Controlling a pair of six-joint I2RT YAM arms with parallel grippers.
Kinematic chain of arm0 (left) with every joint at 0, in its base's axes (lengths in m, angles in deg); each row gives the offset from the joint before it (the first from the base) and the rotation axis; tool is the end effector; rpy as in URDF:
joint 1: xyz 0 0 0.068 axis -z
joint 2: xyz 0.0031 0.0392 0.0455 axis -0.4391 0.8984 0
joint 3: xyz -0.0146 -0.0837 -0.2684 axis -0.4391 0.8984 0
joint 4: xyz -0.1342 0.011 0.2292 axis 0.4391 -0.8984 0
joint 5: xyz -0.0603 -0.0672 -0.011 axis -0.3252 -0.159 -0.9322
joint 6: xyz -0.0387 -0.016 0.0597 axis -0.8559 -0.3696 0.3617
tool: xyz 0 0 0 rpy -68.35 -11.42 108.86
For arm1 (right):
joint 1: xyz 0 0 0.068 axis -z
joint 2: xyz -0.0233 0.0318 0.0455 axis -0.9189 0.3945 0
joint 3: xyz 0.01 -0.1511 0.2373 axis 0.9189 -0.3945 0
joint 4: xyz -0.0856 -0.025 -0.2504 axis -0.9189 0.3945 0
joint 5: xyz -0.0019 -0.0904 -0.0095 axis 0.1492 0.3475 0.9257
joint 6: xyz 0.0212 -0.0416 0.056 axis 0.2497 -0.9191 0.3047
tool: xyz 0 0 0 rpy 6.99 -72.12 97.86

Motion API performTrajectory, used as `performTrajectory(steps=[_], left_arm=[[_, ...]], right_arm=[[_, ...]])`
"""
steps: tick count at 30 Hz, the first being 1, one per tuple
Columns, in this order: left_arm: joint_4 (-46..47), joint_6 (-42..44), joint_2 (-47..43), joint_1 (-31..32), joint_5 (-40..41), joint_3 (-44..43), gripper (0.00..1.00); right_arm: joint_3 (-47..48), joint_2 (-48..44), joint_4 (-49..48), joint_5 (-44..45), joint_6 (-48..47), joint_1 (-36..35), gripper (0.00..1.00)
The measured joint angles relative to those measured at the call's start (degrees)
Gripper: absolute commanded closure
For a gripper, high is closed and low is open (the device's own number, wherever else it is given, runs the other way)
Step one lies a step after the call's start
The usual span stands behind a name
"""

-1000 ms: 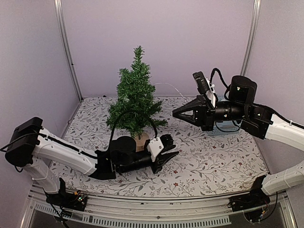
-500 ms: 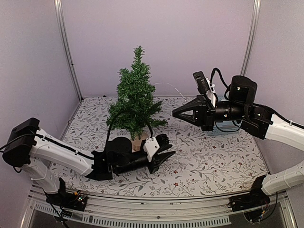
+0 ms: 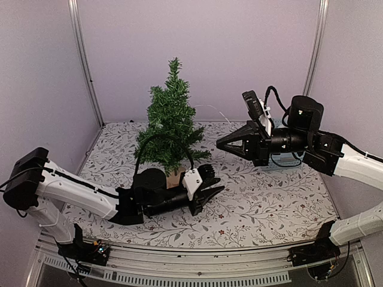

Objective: Decorate the small christmas tree

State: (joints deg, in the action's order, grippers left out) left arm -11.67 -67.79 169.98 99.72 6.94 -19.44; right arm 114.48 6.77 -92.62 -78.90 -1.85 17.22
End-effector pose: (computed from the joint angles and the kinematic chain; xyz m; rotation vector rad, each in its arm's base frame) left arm 0.1134 -0.3518 0.2359 1.0084 1.3445 -0.7273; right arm 0.1559 0.2461 0.3832 -1.1614 1.3508 1.3601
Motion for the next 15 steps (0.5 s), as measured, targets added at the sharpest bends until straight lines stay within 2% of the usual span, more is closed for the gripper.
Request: performTrajectory(steps=[4, 11, 15], left_arm=[[0.04, 0.72, -0.02, -0.07, -0.02, -0.59, 0.99], [-1.42, 0.31, -2.89, -0.09, 0.24, 0.66, 1.00], [-5.62, -0.31, -10.08, 0.85, 1.99, 2.34, 1.00]], right_arm=[[0.00, 0.00, -0.22, 0.00, 0.00, -0.02, 1.00], [0.00, 0.00, -0.28, 0.02, 0.00, -0.09, 1.00], [-0.04, 0.07, -1.40, 0.02, 0.24, -0.09, 0.91]])
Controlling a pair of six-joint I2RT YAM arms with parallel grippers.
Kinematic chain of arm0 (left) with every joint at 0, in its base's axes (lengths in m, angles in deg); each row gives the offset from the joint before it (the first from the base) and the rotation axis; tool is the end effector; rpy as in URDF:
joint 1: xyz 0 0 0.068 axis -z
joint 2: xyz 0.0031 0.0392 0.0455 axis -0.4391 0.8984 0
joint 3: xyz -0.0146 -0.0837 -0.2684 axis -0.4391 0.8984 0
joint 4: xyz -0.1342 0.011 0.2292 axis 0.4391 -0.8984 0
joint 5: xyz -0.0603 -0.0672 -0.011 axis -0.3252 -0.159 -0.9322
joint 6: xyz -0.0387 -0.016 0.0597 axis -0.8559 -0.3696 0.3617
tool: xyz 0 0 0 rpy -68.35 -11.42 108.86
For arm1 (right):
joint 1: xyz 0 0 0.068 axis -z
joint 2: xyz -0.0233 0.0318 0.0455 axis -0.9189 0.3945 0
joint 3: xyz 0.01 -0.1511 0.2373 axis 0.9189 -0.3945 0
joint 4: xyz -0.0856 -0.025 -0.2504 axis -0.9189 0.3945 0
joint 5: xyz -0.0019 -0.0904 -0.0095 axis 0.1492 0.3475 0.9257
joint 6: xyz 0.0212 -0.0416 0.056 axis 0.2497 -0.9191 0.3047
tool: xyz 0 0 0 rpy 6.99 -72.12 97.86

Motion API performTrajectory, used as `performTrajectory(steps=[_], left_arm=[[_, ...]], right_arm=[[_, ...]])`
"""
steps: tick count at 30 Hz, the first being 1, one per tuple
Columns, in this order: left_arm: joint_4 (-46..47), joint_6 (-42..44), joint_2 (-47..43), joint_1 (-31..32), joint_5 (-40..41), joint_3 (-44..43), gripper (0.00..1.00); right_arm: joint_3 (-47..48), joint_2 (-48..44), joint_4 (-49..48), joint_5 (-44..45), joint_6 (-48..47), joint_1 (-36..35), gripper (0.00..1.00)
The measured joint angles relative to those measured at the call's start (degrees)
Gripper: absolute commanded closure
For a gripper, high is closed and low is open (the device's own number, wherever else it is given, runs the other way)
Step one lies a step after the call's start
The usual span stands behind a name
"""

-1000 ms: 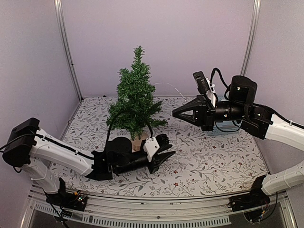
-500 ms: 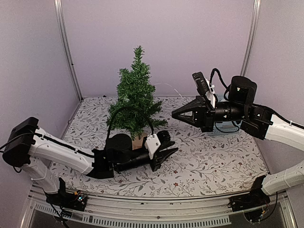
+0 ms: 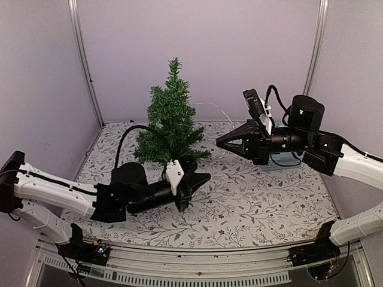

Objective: Decorate the small christmas tree

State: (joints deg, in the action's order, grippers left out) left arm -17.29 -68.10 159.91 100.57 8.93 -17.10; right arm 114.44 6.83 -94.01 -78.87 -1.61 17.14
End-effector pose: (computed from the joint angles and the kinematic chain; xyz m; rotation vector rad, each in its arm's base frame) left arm 0.1020 -0.3233 0.2670 0.9655 1.3289 -0.7309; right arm 0.1558 0.2466 0.3855 -1.1563 1.3291 1.3618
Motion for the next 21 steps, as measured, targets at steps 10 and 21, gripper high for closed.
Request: performTrajectory(steps=[10, 21], left_arm=[[-17.09, -4.68, -20.63, 3.48, 7.80, 3.76, 1.00], [-41.42, -13.79, -42.45, 3.48, 23.87, 6.10, 1.00]], right_arm=[[-0.11, 2.21, -3.19, -0.04, 1.88, -1.44, 0.52], [-0.22, 3.80, -4.09, 0.55, 2.38, -1.86, 0.15]])
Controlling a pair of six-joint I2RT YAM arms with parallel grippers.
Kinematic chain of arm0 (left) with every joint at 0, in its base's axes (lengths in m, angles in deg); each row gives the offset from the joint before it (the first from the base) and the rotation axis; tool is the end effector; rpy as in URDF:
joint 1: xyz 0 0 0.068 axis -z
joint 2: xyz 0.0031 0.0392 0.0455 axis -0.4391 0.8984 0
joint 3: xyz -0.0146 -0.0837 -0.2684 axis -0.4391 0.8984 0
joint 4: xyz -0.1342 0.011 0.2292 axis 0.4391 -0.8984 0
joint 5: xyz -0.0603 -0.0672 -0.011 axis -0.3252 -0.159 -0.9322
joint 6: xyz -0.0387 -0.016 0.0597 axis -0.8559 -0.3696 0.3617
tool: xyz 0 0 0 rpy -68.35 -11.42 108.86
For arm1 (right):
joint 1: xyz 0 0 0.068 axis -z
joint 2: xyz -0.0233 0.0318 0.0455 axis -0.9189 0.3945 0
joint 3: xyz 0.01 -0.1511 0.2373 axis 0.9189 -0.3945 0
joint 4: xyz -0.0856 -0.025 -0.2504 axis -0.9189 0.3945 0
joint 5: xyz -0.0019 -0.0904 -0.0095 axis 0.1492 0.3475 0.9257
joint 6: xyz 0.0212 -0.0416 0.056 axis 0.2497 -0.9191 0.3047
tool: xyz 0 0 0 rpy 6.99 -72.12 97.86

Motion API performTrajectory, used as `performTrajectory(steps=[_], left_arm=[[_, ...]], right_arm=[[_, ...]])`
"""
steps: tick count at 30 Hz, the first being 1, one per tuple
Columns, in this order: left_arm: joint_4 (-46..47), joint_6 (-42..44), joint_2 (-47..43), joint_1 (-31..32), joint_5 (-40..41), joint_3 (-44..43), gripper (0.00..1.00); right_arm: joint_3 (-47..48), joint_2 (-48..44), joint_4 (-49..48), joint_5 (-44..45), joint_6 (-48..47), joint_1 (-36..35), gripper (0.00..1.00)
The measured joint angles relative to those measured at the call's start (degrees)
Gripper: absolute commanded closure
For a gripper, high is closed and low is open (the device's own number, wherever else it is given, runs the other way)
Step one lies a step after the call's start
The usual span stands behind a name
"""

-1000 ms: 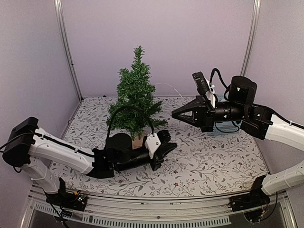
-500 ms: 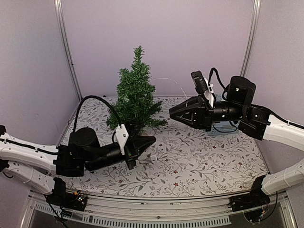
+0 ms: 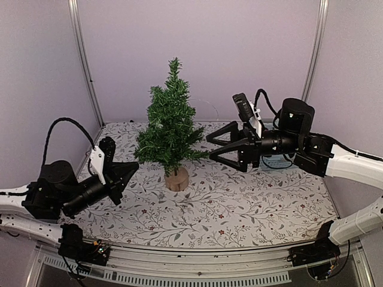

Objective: Decorate the small christmas tree

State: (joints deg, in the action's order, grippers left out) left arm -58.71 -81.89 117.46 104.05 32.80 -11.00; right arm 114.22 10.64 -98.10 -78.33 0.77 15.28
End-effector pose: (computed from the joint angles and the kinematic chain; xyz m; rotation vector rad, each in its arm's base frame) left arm 0.0717 -0.1690 0.3138 0.5948 1.5868 -0.5788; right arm 0.1594 0.2655 0.3741 -1.1533 1.3496 1.4078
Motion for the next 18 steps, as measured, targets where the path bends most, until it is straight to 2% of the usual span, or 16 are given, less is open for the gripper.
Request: performTrajectory(steps=[3, 10, 13, 18], left_arm=[[-6.43, -2.86, -2.45, 0.00, 4.17, -0.33, 1.00], [-20.41, -12.41, -3.26, -2.71, 12.68, -4.55, 1.00], [-23.71, -15.54, -2.47, -7.63, 13.53, -7.98, 1.00], [-25.27, -18.97, 0.87, -20.22, 10.60, -14.58, 1.00]], right_arm=[[0.00, 0.00, 0.04, 0.94, -0.15, 0.00, 0.09], [-0.44, -0.09, 0.48, 3.85, -0.61, 0.00, 0.10], [-0.68, -0.09, 1.11, 4.96, -0.90, 0.00, 0.11], [-0.70, -0.15, 1.51, 6.36, -1.27, 0.00, 0.11]])
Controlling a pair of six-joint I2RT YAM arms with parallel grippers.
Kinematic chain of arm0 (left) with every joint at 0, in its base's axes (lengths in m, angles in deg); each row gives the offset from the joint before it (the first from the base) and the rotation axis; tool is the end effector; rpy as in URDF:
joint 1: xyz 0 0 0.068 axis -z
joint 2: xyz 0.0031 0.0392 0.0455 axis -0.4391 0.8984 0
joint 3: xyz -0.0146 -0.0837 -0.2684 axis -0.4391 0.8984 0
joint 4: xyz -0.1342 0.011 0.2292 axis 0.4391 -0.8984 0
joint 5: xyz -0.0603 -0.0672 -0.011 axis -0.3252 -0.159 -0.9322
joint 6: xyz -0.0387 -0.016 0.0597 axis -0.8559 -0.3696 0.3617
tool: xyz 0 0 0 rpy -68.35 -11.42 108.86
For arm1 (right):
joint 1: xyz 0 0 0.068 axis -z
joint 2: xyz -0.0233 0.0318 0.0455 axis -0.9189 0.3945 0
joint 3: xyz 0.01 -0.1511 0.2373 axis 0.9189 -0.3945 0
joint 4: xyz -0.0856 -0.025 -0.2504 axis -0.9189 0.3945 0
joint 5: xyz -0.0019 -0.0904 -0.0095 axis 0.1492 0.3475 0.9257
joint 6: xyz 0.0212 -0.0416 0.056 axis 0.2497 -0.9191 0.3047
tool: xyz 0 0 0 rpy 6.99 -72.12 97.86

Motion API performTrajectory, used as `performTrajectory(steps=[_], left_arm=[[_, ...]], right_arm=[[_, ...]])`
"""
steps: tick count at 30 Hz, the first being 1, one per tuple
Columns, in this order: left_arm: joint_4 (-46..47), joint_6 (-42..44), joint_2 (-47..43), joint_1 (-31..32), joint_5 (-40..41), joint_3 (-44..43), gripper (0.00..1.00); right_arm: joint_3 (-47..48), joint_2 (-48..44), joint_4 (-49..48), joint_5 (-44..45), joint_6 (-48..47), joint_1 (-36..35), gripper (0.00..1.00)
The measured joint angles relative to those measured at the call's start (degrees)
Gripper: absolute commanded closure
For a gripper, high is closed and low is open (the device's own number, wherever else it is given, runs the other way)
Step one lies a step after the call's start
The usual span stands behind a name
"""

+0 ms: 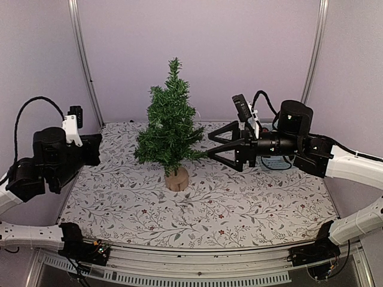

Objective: Decorate the small christmas tree

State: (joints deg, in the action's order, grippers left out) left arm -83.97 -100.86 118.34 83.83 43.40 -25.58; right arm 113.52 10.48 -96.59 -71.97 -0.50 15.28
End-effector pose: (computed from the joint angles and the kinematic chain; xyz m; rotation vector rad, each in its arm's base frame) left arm 0.1181 -0.1059 0.3536 -0.0087 1.7949 -0.2685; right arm 0.1656 0.2649 0.3670 -1.0823 1.4151 1.3111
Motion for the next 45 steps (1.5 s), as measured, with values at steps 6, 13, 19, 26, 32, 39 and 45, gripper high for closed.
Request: performTrajectory(steps=[6, 13, 19, 26, 32, 39, 45], left_arm=[[1.38, 0.11, 9.05, -13.68, -8.63, -3.89, 1.00], [8.41, 5.38, 14.67, -22.47, -16.57, -4.24, 1.00], [22.91, 14.93, 14.75, -26.60, -22.69, -1.73, 1.00], [37.73, 20.37, 19.98, -31.80, -33.64, -0.66, 1.00], [48.43, 21.38, 26.14, -34.25, -42.16, -0.20, 1.00], [60.76, 20.33, 33.18, -37.48, -51.36, -0.15, 1.00], [67.84, 17.33, 40.02, -39.58, -58.45, -0.37, 1.00]], right_arm=[[0.00, -0.35, 0.50, 1.29, -0.59, 0.04, 0.16], [-0.87, -1.46, 0.83, 2.14, -0.85, 0.79, 0.23], [-1.57, -2.71, 1.14, 1.70, -0.79, 7.13, 0.28], [-0.87, -0.85, -4.63, -2.27, 4.68, 22.86, 0.32], [6.78, 12.83, -11.28, -7.30, 10.19, 30.51, 0.32], [25.40, 36.63, -18.12, -15.69, 14.80, 32.65, 0.32], [45.62, 54.95, -22.01, -23.47, 20.70, 32.54, 0.31]])
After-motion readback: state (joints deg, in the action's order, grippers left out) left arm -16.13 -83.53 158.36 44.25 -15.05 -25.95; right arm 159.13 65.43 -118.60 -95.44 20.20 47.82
